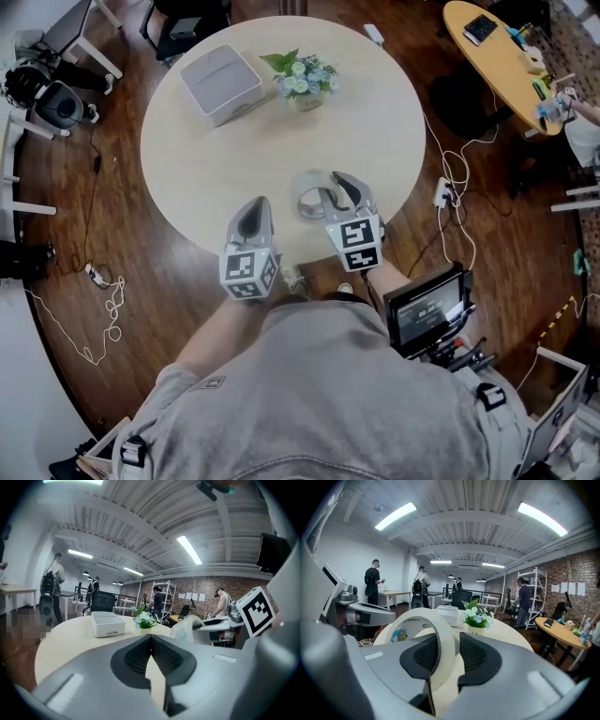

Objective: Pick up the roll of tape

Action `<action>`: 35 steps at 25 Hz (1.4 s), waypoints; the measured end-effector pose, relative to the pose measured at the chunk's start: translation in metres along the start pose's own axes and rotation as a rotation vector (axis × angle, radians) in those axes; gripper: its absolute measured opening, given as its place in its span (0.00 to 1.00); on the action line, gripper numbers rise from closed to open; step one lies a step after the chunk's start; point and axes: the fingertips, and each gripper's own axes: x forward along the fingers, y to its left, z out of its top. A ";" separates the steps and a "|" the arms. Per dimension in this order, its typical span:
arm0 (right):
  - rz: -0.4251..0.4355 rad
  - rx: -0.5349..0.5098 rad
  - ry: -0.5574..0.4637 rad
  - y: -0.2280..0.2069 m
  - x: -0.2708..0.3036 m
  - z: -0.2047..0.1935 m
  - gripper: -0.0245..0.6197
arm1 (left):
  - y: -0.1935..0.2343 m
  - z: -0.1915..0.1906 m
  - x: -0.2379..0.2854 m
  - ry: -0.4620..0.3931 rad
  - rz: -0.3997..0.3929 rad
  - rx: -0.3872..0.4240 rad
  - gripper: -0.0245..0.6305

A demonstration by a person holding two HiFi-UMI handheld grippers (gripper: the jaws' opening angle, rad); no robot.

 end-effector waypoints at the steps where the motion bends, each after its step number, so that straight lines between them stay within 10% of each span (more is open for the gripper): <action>1: 0.008 -0.001 -0.012 -0.002 -0.007 0.001 0.24 | -0.007 0.001 -0.004 -0.007 0.008 0.003 0.04; 18: 0.133 -0.030 -0.132 -0.031 -0.154 -0.022 0.24 | -0.134 -0.002 -0.095 -0.118 0.140 0.036 0.04; 35: 0.082 -0.008 -0.141 -0.001 -0.211 -0.024 0.24 | -0.154 0.013 -0.143 -0.159 0.055 0.061 0.04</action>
